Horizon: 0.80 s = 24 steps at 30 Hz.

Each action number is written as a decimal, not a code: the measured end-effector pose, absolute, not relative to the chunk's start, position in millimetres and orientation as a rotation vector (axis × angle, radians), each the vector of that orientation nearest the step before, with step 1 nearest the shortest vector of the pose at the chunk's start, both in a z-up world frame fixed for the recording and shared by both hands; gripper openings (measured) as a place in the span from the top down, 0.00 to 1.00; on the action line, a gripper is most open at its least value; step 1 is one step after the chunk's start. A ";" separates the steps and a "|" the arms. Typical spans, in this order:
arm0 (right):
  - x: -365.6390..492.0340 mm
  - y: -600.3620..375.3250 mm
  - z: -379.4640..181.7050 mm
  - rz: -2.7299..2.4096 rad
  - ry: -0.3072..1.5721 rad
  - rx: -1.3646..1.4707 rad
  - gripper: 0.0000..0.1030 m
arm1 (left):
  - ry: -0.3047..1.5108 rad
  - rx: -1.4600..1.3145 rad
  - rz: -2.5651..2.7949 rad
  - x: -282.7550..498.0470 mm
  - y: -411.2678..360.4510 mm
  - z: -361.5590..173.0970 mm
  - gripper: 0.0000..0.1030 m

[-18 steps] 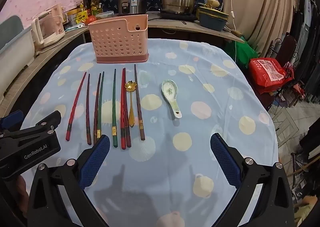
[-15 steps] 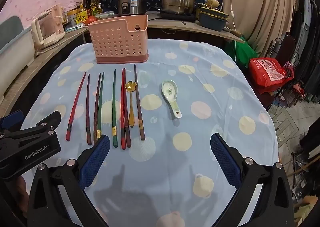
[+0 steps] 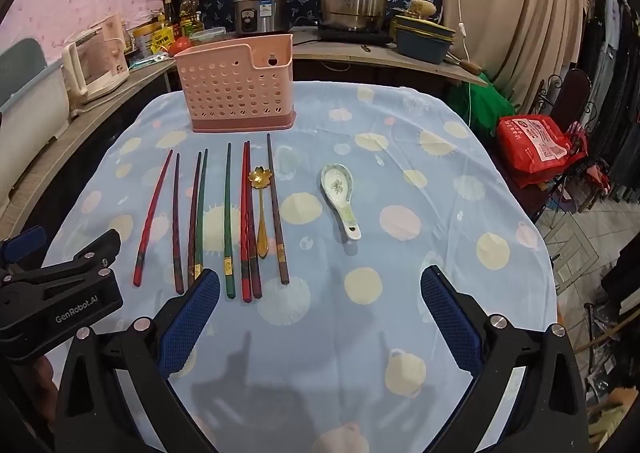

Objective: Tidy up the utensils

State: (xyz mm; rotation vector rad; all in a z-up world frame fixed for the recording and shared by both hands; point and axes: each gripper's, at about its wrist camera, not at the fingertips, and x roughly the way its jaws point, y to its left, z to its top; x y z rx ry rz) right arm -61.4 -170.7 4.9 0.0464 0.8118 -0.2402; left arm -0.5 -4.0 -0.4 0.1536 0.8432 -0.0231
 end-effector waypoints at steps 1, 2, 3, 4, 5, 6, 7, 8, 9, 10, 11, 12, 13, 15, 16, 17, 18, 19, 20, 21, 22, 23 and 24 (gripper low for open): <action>-61.8 -170.3 5.0 -0.240 0.812 0.048 0.06 | 0.844 0.153 -0.022 -0.5 -4.0 -0.5 0.07; -61.7 -172.0 6.3 -0.240 0.814 0.054 0.06 | 0.845 0.152 -0.024 0.3 -2.8 -1.2 0.07; -61.7 -172.1 7.0 -0.238 0.815 0.059 0.06 | 0.847 0.152 -0.022 0.4 -2.7 -1.6 0.07; -61.7 -172.1 7.3 -0.237 0.815 0.062 0.06 | 0.848 0.151 -0.021 0.3 -2.9 -1.7 0.07; -61.8 -172.6 7.5 -0.237 0.814 0.064 0.06 | 0.850 0.151 -0.020 0.4 -2.5 -2.1 0.07; -61.7 -172.7 8.0 -0.236 0.814 0.066 0.06 | 0.851 0.152 -0.017 0.4 -2.3 -2.3 0.07; -61.5 -172.9 8.3 -0.235 0.814 0.068 0.06 | 0.851 0.151 -0.017 0.1 -2.0 -2.3 0.07; -61.3 -173.0 8.7 -0.235 0.813 0.070 0.06 | 0.852 0.153 -0.016 0.2 -1.8 -2.4 0.07; -61.6 -173.5 8.7 -0.234 0.811 0.071 0.06 | 0.852 0.154 -0.013 0.3 -1.7 -2.3 0.07; -61.3 -173.9 8.6 -0.234 0.810 0.071 0.06 | 0.852 0.153 -0.013 0.6 -1.6 -2.3 0.07; -61.0 -174.4 8.5 -0.233 0.809 0.072 0.06 | 0.852 0.153 -0.012 0.7 -1.5 -2.3 0.07; -61.1 -174.3 7.8 -0.232 0.809 0.073 0.06 | 0.852 0.155 -0.012 0.7 -1.4 -2.2 0.07; -60.8 -174.8 7.7 -0.233 0.808 0.075 0.06 | 0.853 0.155 -0.014 0.5 -1.3 -2.2 0.07; -60.8 -174.4 7.7 -0.235 0.809 0.074 0.06 | 0.852 0.156 -0.014 1.5 -1.3 -2.2 0.07; -60.3 -174.2 8.0 -0.233 0.809 0.077 0.06 | 0.853 0.155 -0.015 1.6 -1.2 -2.1 0.07; -60.1 -174.3 8.1 -0.233 0.809 0.079 0.06 | 0.853 0.157 -0.014 1.9 -1.3 -2.0 0.07; -60.0 -174.4 8.4 -0.232 0.810 0.079 0.06 | 0.854 0.157 -0.013 2.2 -1.4 -2.0 0.07; -60.3 -174.4 8.4 -0.233 0.810 0.077 0.06 | 0.854 0.156 -0.015 2.2 -1.4 -2.0 0.07; -60.3 -174.6 8.4 -0.233 0.810 0.076 0.06 | 0.855 0.157 -0.015 2.4 -1.5 -2.0 0.07; -60.2 -174.9 8.3 -0.232 0.810 0.078 0.06 | 0.854 0.157 -0.013 2.4 -1.6 -1.9 0.07; -60.2 -174.8 8.3 -0.231 0.809 0.078 0.06 | 0.855 0.156 -0.015 2.4 -1.5 -1.9 0.07; -60.3 -174.6 8.1 -0.233 0.809 0.077 0.06 | 0.855 0.156 -0.014 2.6 -1.3 -2.0 0.07; -60.2 -174.6 8.4 -0.232 0.808 0.077 0.06 | 0.855 0.156 -0.013 2.3 -1.5 -2.0 0.07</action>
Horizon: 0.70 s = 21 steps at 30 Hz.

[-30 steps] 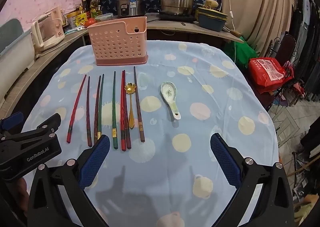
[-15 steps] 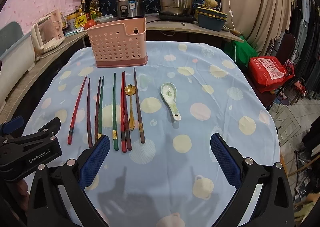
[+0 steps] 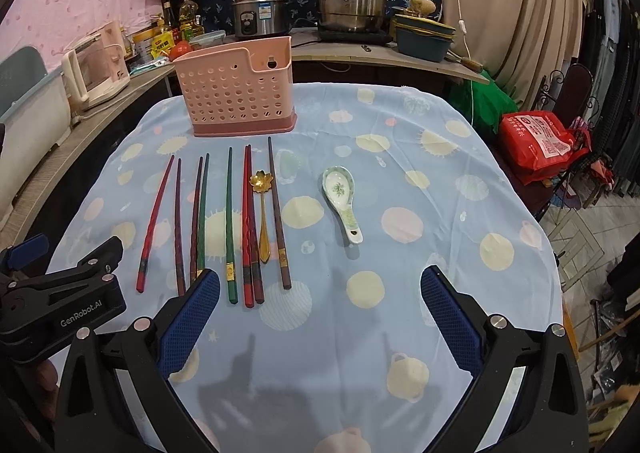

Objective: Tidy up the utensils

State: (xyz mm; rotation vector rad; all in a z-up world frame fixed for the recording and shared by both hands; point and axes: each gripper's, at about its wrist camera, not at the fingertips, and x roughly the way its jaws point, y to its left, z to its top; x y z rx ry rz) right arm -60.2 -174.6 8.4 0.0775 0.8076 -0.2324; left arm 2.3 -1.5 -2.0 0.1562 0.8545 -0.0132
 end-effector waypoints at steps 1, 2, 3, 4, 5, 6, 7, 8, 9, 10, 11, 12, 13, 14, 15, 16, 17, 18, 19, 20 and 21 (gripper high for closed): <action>-60.1 -174.7 8.3 -0.232 0.809 0.078 0.06 | 0.855 0.155 -0.013 2.4 -1.3 -2.1 0.07; -60.1 -174.6 8.3 -0.233 0.809 0.077 0.06 | 0.855 0.156 -0.012 2.4 -1.4 -2.1 0.07; -59.9 -174.5 8.5 -0.233 0.808 0.076 0.06 | 0.855 0.156 -0.011 2.4 -1.4 -2.1 0.07; -60.3 -174.5 8.6 -0.234 0.807 0.076 0.06 | 0.855 0.155 -0.011 2.9 -1.2 -2.3 0.07; -60.2 -174.2 8.9 -0.233 0.806 0.076 0.06 | 0.855 0.155 -0.010 3.0 -1.0 -2.3 0.07; -59.8 -173.7 9.0 -0.233 0.806 0.075 0.06 | 0.856 0.154 -0.010 3.1 -0.7 -2.3 0.07; -59.6 -173.3 8.9 -0.233 0.806 0.075 0.06 | 0.856 0.153 -0.009 3.0 -0.7 -2.3 0.07; -59.8 -173.6 8.9 -0.233 0.807 0.076 0.06 | 0.856 0.153 -0.008 3.2 -0.7 -2.5 0.07; -59.8 -173.7 8.8 -0.232 0.806 0.076 0.06 | 0.855 0.151 -0.008 3.4 -0.2 -2.7 0.07; -59.7 -173.5 8.9 -0.232 0.806 0.075 0.06 | 0.855 0.150 -0.007 3.4 0.4 -3.0 0.07; -59.6 -173.3 8.9 -0.232 0.806 0.075 0.06 | 0.856 0.150 -0.005 3.6 0.9 -3.3 0.07; -59.9 -173.6 8.8 -0.233 0.805 0.076 0.06 | 0.856 0.149 -0.005 3.5 1.2 -3.5 0.07; -59.9 -173.4 8.9 -0.233 0.805 0.076 0.06 | 0.856 0.149 -0.005 3.6 1.1 -3.5 0.07; -59.8 -173.3 8.7 -0.234 0.805 0.075 0.06 | 0.856 0.149 -0.003 3.5 1.2 -3.5 0.07; -59.5 -173.0 8.8 -0.234 0.806 0.075 0.06 | 0.856 0.148 -0.004 3.5 1.9 -3.7 0.07; -60.0 -173.3 8.8 -0.233 0.805 0.076 0.07 | 0.857 0.147 -0.003 3.5 2.4 -3.8 0.07; -60.0 -173.2 8.7 -0.233 0.805 0.075 0.06 | 0.857 0.149 -0.002 3.6 1.8 -3.5 0.07; -60.0 -173.3 8.7 -0.232 0.805 0.075 0.06 | 0.857 0.147 -0.001 3.6 2.5 -3.6 0.07; -59.9 -173.0 8.7 -0.233 0.805 0.074 0.06 | 0.857 0.146 0.000 3.6 3.0 -3.8 0.07; -59.9 -173.0 8.8 -0.234 0.804 0.073 0.06 | 0.857 0.146 0.001 3.6 3.3 -3.8 0.07; -60.1 -173.3 8.7 -0.232 0.804 0.075 0.06 | 0.857 0.144 0.001 3.7 3.9 -3.7 0.07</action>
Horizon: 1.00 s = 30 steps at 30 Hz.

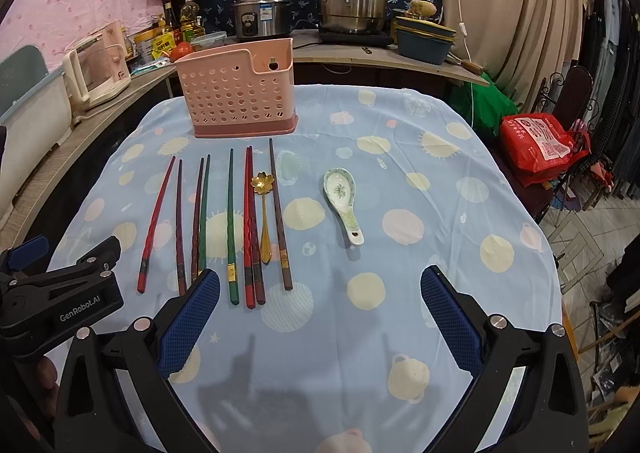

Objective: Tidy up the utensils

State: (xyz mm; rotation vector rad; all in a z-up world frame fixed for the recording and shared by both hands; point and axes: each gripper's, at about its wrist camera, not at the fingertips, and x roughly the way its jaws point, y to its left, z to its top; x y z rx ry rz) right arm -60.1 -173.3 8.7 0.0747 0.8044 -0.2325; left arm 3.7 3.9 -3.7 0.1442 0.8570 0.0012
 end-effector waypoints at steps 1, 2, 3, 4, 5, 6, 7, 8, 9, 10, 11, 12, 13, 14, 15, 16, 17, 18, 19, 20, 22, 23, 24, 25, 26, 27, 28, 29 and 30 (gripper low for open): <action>-60.0 -173.2 8.8 -0.233 0.804 0.075 0.07 | 0.857 0.144 0.001 3.7 3.9 -3.7 0.07; -60.2 -173.2 8.6 -0.233 0.805 0.075 0.07 | 0.857 0.145 0.002 3.7 4.0 -3.7 0.07; -60.3 -173.2 8.6 -0.233 0.804 0.075 0.06 | 0.858 0.144 0.003 3.7 4.7 -3.9 0.07; -60.2 -173.2 8.6 -0.233 0.804 0.075 0.07 | 0.858 0.143 0.004 3.6 5.4 -3.7 0.07; -60.2 -173.1 8.7 -0.233 0.804 0.075 0.07 | 0.857 0.144 0.005 3.7 5.5 -3.7 0.07; -60.0 -172.9 8.8 -0.234 0.804 0.075 0.07 | 0.857 0.142 0.006 4.0 5.9 -3.7 0.07; -60.1 -172.8 8.9 -0.233 0.804 0.074 0.07 | 0.858 0.140 0.006 4.4 6.3 -3.9 0.07; -60.4 -173.3 8.7 -0.233 0.803 0.074 0.07 | 0.859 0.140 0.005 4.5 6.5 -4.2 0.07; -60.5 -173.3 8.7 -0.234 0.803 0.073 0.07 | 0.860 0.141 0.005 4.5 6.5 -4.3 0.07; -60.1 -172.5 9.5 -0.234 0.802 0.072 0.07 | 0.860 0.142 0.006 4.4 6.4 -4.0 0.07; -59.6 -172.1 9.9 -0.235 0.801 0.071 0.07 | 0.860 0.141 0.007 4.4 6.6 -4.1 0.07; -59.1 -172.1 10.1 -0.236 0.801 0.071 0.07 | 0.861 0.139 0.006 4.5 6.5 -4.0 0.07; -59.4 -172.2 10.0 -0.235 0.802 0.072 0.07 | 0.860 0.141 0.006 4.5 6.5 -4.0 0.07; -59.5 -171.9 10.4 -0.234 0.802 0.073 0.07 | 0.860 0.141 0.008 4.5 6.6 -4.1 0.07; -58.9 -171.7 10.8 -0.234 0.803 0.074 0.07 | 0.861 0.140 0.008 4.4 6.6 -4.2 0.07; -59.5 -171.8 10.5 -0.234 0.802 0.074 0.06 | 0.860 0.140 0.008 4.3 6.6 -4.2 0.07; -59.3 -171.6 10.6 -0.232 0.801 0.074 0.06 | 0.860 0.140 0.010 4.2 7.0 -4.5 0.07; -59.0 -171.5 10.6 -0.232 0.801 0.073 0.07 | 0.860 0.140 0.010 4.3 6.9 -4.5 0.07; -59.1 -171.3 10.9 -0.232 0.801 0.073 0.07 | 0.860 0.139 0.011 4.3 7.2 -4.7 0.07; -59.3 -171.5 10.7 -0.232 0.801 0.073 0.07 | 0.860 0.140 0.011 4.4 6.9 -4.4 0.07; -59.1 -171.3 10.7 -0.232 0.801 0.074 0.07 | 0.861 0.139 0.013 4.3 7.1 -4.5 0.07; -58.7 -171.7 10.5 -0.232 0.801 0.074 0.07 | 0.861 0.138 0.013 4.4 7.3 -4.5 0.07; -58.7 -171.7 10.5 -0.232 0.801 0.075 0.06 | 0.861 0.138 0.011 4.4 7.3 -4.5 0.07; -58.5 -171.6 10.6 -0.231 0.801 0.075 0.07 | 0.860 0.139 0.012 4.4 7.2 -4.5 0.07; -58.5 -171.5 10.6 -0.233 0.801 0.074 0.07 | 0.861 0.139 0.013 4.5 7.3 -4.5 0.07; -58.2 -171.2 10.8 -0.233 0.800 0.074 0.07 | 0.862 0.138 0.013 4.5 7.8 -4.8 0.07; -58.6 -171.6 10.6 -0.232 0.801 0.074 0.07 | 0.863 0.136 0.014 4.5 8.4 -5.0 0.07; -58.9 -171.7 10.5 -0.233 0.801 0.075 0.07 | 0.864 0.135 0.015 4.3 9.0 -5.1 0.07; -58.9 -171.7 10.5 -0.233 0.801 0.075 0.06 | 0.864 0.135 0.016 4.3 9.3 -4.9 0.07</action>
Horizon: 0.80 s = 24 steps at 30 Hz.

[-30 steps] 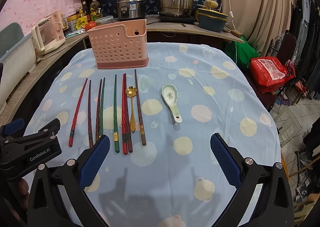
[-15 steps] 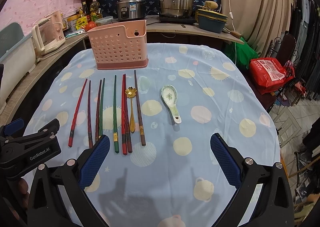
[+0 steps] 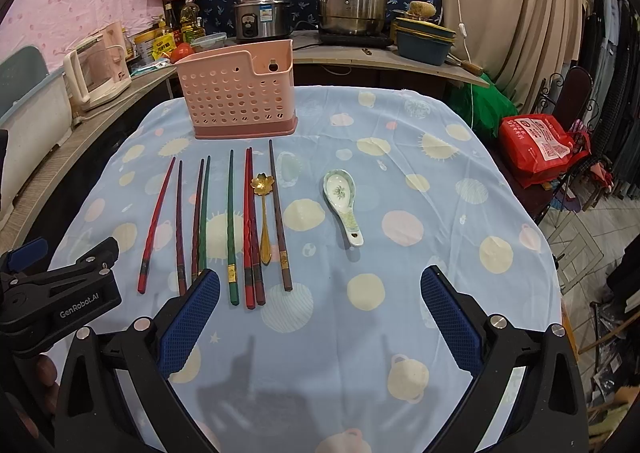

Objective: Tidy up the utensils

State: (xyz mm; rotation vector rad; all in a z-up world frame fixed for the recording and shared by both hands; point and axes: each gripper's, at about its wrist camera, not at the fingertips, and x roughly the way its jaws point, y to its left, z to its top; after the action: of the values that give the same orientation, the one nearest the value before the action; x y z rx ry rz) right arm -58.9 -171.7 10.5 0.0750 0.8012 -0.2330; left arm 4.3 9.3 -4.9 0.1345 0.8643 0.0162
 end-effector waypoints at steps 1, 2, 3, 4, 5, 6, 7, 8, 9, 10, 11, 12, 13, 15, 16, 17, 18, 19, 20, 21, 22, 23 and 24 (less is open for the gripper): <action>-59.0 -171.8 10.5 -0.234 0.801 0.074 0.07 | 0.865 0.134 0.017 4.2 9.7 -5.1 0.07; -58.6 -171.5 10.8 -0.233 0.801 0.075 0.07 | 0.865 0.134 0.016 4.2 9.7 -5.0 0.07; -58.9 -171.7 10.6 -0.234 0.800 0.075 0.07 | 0.864 0.135 0.015 4.2 9.4 -4.9 0.07; -58.7 -171.5 10.8 -0.234 0.799 0.074 0.07 | 0.863 0.135 0.016 4.2 9.4 -4.8 0.07; -59.0 -171.8 10.7 -0.233 0.798 0.073 0.07 | 0.863 0.135 0.016 4.3 9.5 -4.8 0.07; -59.2 -172.0 10.5 -0.233 0.798 0.073 0.07 | 0.865 0.134 0.015 4.4 9.6 -4.8 0.07; -59.2 -172.0 10.6 -0.233 0.798 0.074 0.07 | 0.865 0.133 0.016 4.4 10.2 -5.1 0.07; -58.6 -171.8 10.8 -0.231 0.798 0.074 0.07 | 0.864 0.134 0.016 4.3 9.5 -4.9 0.07; -58.6 -171.9 10.9 -0.232 0.797 0.075 0.07 | 0.865 0.135 0.016 4.3 9.6 -4.9 0.07; -58.9 -172.0 10.7 -0.233 0.797 0.075 0.07 | 0.866 0.133 0.017 4.6 10.3 -5.2 0.07; -58.9 -172.1 10.6 -0.233 0.797 0.076 0.07 | 0.869 0.128 0.016 4.9 11.7 -5.7 0.07; -58.7 -172.8 10.1 -0.234 0.797 0.077 0.07 | 0.872 0.124 0.016 5.6 12.0 -6.6 0.07; -57.8 -173.5 9.6 -0.236 0.799 0.078 0.07 | 0.875 0.122 0.015 5.9 12.8 -7.3 0.07; -56.1 -176.0 8.0 -0.239 0.801 0.084 0.07 | 0.877 0.120 0.020 6.9 14.9 -9.6 0.07; -56.1 -178.3 6.8 -0.241 0.801 0.086 0.07 | 0.879 0.118 0.026 7.5 17.6 -11.8 0.07; -55.1 -180.7 5.6 -0.243 0.803 0.087 0.07 | 0.886 0.117 0.030 9.1 18.4 -13.5 0.07; -53.3 -182.9 4.3 -0.248 0.805 0.090 0.07 | 0.896 0.115 0.032 11.1 20.2 -15.9 0.07; -52.3 -185.9 3.1 -0.252 0.807 0.093 0.07 | 0.907 0.111 0.036 13.0 23.0 -19.3 0.07; -50.3 -188.8 1.6 -0.255 0.810 0.097 0.07 | 0.914 0.110 0.040 14.5 24.4 -21.5 0.07; -48.1 -191.8 0.1 -0.259 0.813 0.101 0.07 | 0.921 0.107 0.043 16.2 26.0 -23.8 0.07; -47.2 -194.4 -1.1 -0.263 0.814 0.103 0.07 | 0.929 0.103 0.046 18.1 28.5 -26.6 0.07; -45.8 -197.1 -2.4 -0.267 0.815 0.105 0.07 | 0.935 0.099 0.047 19.7 29.7 -28.2 0.07; -43.5 -199.4 -3.9 -0.270 0.818 0.107 0.07 | 0.944 0.092 0.044 21.9 31.3 -30.4 0.07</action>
State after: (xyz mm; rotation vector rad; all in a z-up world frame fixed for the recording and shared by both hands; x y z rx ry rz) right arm -43.5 -199.4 -3.9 0.1065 0.8175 -0.2697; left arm 21.9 31.3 -30.4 0.0921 0.9436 0.0445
